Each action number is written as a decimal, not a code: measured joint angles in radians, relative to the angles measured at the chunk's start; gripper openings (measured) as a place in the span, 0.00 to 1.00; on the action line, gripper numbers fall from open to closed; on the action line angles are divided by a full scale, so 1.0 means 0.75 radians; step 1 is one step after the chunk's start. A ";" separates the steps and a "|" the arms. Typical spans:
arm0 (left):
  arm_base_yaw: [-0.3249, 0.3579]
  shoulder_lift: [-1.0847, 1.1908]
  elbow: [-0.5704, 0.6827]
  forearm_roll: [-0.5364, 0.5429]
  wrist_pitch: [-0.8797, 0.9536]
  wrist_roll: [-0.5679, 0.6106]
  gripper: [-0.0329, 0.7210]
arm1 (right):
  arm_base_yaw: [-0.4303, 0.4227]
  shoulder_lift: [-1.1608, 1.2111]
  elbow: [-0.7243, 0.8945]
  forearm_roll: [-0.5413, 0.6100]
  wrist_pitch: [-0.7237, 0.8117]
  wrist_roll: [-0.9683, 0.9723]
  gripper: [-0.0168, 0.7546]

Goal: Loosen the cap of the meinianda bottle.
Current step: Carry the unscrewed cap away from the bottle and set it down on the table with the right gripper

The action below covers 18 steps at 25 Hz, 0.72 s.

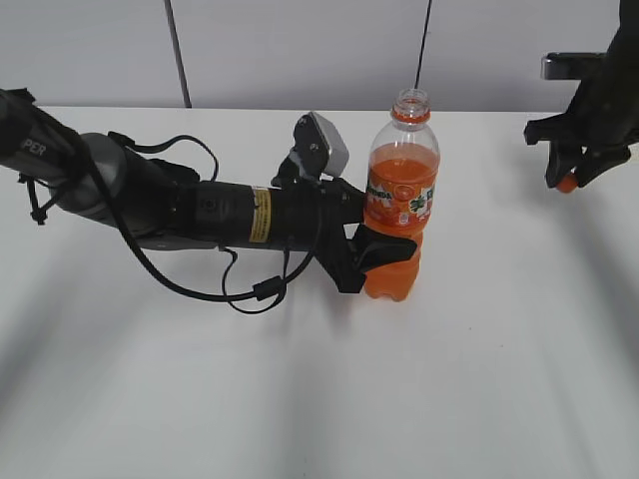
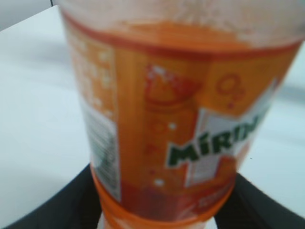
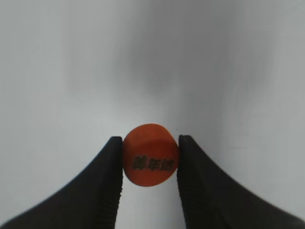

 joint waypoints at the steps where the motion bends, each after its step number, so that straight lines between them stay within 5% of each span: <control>1: 0.000 0.000 0.000 0.000 0.000 0.000 0.59 | 0.000 0.020 0.000 0.000 -0.019 0.007 0.37; 18: 0.000 0.000 0.000 0.000 -0.001 0.000 0.59 | 0.000 0.040 0.227 0.018 -0.405 0.027 0.37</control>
